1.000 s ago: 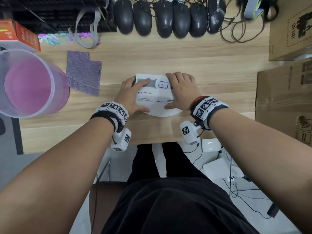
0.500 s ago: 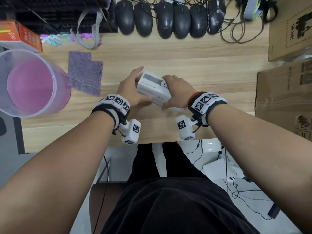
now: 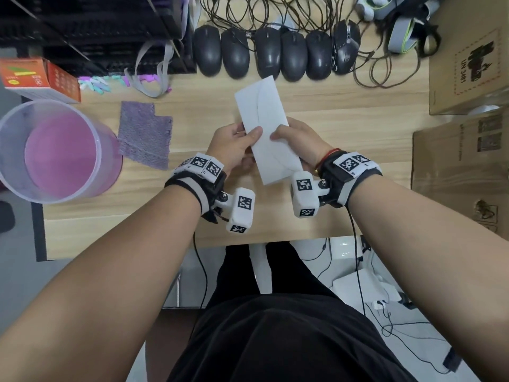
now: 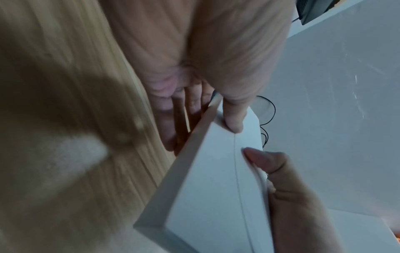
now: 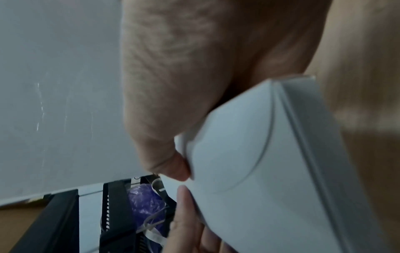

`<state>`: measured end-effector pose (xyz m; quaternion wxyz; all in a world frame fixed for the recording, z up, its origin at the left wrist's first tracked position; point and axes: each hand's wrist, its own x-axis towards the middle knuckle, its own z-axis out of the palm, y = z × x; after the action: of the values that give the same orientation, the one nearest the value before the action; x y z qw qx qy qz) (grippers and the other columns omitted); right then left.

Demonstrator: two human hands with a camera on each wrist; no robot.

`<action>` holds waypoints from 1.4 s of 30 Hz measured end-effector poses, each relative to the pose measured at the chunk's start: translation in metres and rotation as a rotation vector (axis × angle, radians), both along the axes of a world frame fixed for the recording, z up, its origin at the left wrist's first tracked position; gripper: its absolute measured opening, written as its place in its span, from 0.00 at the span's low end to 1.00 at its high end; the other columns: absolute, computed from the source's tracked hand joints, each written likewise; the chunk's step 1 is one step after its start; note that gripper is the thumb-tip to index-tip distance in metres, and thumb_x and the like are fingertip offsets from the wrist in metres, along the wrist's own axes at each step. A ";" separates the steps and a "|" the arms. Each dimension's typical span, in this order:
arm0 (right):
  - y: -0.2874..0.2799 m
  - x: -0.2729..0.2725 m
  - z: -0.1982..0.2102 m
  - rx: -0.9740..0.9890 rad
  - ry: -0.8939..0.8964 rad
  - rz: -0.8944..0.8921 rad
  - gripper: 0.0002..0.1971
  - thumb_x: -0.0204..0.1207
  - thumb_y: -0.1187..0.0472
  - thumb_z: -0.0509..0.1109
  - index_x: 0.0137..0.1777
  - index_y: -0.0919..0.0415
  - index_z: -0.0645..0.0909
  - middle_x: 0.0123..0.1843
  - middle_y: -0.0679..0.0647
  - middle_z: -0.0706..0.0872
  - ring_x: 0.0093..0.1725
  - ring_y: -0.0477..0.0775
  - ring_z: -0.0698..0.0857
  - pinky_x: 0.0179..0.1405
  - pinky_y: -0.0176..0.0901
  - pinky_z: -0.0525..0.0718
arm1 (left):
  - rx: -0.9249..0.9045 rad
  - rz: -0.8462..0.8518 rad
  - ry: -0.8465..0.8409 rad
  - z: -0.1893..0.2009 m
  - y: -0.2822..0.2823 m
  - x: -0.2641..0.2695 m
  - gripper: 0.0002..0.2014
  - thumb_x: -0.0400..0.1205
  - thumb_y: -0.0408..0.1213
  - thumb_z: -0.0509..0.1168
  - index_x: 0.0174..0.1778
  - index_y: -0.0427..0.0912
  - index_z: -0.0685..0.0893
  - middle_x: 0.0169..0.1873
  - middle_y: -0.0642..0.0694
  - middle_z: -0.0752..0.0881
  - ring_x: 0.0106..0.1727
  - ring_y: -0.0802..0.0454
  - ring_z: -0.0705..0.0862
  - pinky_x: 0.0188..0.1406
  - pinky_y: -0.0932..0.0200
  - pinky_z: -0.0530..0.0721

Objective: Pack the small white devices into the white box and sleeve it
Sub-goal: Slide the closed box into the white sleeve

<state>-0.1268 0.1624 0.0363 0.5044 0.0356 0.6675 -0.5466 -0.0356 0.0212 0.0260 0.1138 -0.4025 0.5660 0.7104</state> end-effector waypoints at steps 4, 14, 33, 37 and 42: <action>0.003 0.003 -0.002 -0.018 -0.062 -0.011 0.26 0.70 0.61 0.64 0.69 0.67 0.77 0.56 0.65 0.87 0.50 0.62 0.87 0.45 0.46 0.87 | -0.009 0.027 0.006 0.003 0.000 -0.001 0.09 0.87 0.40 0.67 0.55 0.38 0.86 0.47 0.44 0.91 0.44 0.51 0.92 0.44 0.50 0.92; 0.003 0.001 0.001 -0.019 0.044 -0.032 0.22 0.68 0.62 0.68 0.62 0.67 0.82 0.55 0.65 0.90 0.51 0.62 0.89 0.55 0.57 0.87 | -0.239 -0.122 0.009 0.008 -0.005 -0.011 0.20 0.72 0.53 0.76 0.57 0.50 0.87 0.47 0.52 0.94 0.47 0.53 0.93 0.46 0.49 0.92; 0.004 0.003 0.003 0.027 0.126 0.077 0.27 0.63 0.59 0.70 0.64 0.62 0.81 0.61 0.65 0.88 0.59 0.65 0.88 0.64 0.66 0.82 | -0.340 -0.207 -0.104 0.011 -0.009 -0.017 0.19 0.64 0.49 0.69 0.47 0.44 0.89 0.43 0.48 0.93 0.47 0.46 0.93 0.46 0.41 0.93; 0.003 -0.001 0.005 0.039 0.122 0.021 0.27 0.62 0.65 0.64 0.64 0.71 0.80 0.62 0.72 0.86 0.58 0.72 0.87 0.64 0.68 0.81 | -0.311 -0.241 -0.062 0.011 -0.009 -0.015 0.17 0.72 0.49 0.72 0.53 0.43 0.89 0.45 0.47 0.93 0.46 0.47 0.93 0.36 0.55 0.92; -0.001 -0.002 0.005 0.039 0.140 0.032 0.26 0.62 0.66 0.64 0.62 0.74 0.79 0.58 0.70 0.88 0.55 0.69 0.87 0.61 0.67 0.84 | -0.305 -0.374 0.022 0.001 -0.013 -0.011 0.35 0.64 0.49 0.86 0.65 0.49 0.81 0.56 0.57 0.89 0.58 0.57 0.88 0.54 0.54 0.88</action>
<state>-0.1284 0.1619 0.0413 0.4642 -0.0036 0.7121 -0.5267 -0.0464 0.0086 0.0274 0.1753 -0.2953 0.7326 0.5877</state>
